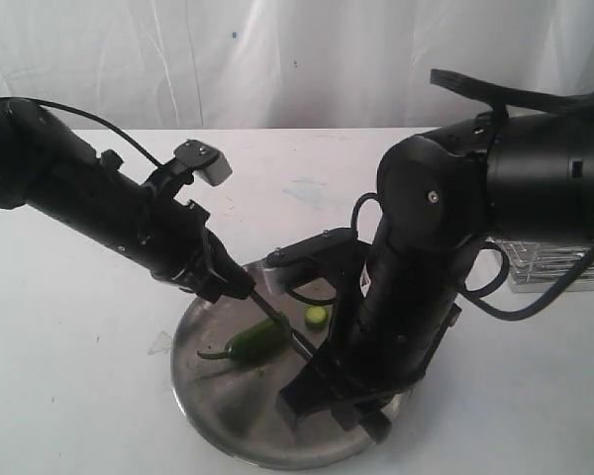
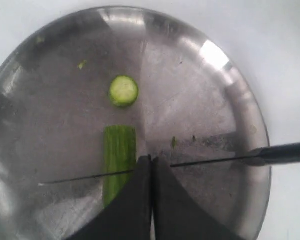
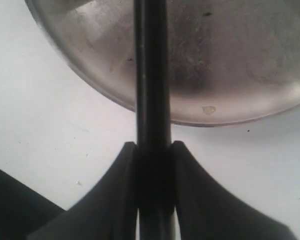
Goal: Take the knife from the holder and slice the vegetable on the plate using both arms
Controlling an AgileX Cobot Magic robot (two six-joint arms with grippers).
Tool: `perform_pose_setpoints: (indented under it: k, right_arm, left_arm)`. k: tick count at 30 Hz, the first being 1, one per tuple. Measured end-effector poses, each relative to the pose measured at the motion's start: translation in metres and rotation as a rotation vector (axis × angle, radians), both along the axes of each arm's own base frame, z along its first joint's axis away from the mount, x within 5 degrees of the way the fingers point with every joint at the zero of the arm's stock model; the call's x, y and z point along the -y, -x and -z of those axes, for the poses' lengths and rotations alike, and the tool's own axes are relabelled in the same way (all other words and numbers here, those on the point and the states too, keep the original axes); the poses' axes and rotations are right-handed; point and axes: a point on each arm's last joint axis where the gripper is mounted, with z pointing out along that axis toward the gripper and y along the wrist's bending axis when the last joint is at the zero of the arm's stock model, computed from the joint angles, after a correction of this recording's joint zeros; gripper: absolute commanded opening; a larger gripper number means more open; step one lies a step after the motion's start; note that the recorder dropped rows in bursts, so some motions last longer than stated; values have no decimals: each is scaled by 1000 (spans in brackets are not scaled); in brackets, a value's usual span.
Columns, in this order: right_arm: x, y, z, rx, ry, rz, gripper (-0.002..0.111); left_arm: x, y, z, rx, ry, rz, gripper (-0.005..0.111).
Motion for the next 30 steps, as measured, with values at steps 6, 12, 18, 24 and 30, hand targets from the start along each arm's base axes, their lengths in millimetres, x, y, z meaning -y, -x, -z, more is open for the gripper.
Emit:
perform_pose_setpoints:
  k: [6, 12, 18, 24, 30]
  right_arm:
    - [-6, -8, 20, -14, 22, 37, 0]
    - [-10, -12, 19, 3, -19, 177, 0]
    - [-10, -12, 19, 0, -20, 199, 0]
    - [-9, -11, 20, -15, -10, 201, 0]
    - [-9, -11, 27, -40, 16, 199, 0]
  left_arm:
    - [2, -5, -3, 42, 33, -39, 0]
    - [-2, -19, -6, 123, 45, -193, 0]
    - [3, -31, 16, 155, 65, -185, 0]
    - [5, -36, 20, 193, 103, -185, 0]
    - [6, -38, 18, 224, 119, -184, 0]
